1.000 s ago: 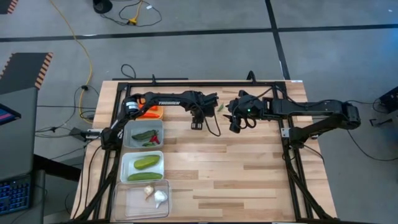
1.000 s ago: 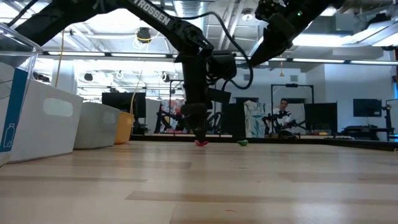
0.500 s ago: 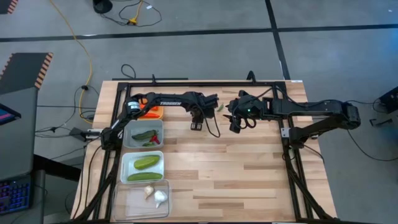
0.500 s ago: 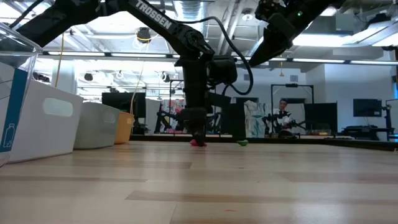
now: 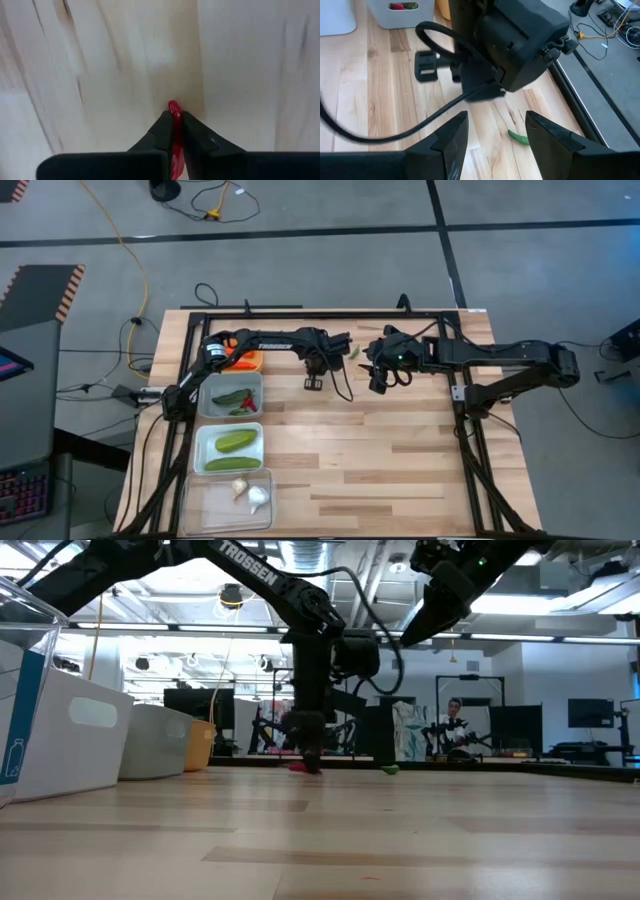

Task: Sort produce into baskets
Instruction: Put the red chili pepper into the gray bin

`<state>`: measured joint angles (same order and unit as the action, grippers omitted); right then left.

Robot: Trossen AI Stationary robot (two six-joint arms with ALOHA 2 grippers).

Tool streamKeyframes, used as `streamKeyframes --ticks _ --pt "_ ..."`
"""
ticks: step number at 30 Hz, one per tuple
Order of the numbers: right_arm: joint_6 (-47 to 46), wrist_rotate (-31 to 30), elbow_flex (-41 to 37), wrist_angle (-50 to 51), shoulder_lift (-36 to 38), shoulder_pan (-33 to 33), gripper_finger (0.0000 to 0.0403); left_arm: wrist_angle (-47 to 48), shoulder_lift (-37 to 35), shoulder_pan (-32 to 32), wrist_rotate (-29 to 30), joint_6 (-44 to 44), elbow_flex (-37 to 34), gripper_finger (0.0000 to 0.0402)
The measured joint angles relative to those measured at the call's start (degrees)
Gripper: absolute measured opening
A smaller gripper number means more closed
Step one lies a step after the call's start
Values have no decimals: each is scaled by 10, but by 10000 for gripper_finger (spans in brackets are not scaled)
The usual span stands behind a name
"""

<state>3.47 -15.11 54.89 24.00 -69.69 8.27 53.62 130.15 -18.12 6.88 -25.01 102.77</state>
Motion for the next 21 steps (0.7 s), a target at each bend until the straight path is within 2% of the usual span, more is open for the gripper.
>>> streamKeyframes --ticks 7,14,17,21 --pt "0 0 0 -2 0 2 225 139 -39 1 -12 -2 32 3" --pt "0 -1 0 -6 0 16 225 277 -118 1 -94 38 31 2" --pt "0 -1 0 -5 0 25 225 287 -159 2 -110 53 11 2" --pt "0 -1 0 -5 0 36 225 280 -234 2 -126 87 -57 2"
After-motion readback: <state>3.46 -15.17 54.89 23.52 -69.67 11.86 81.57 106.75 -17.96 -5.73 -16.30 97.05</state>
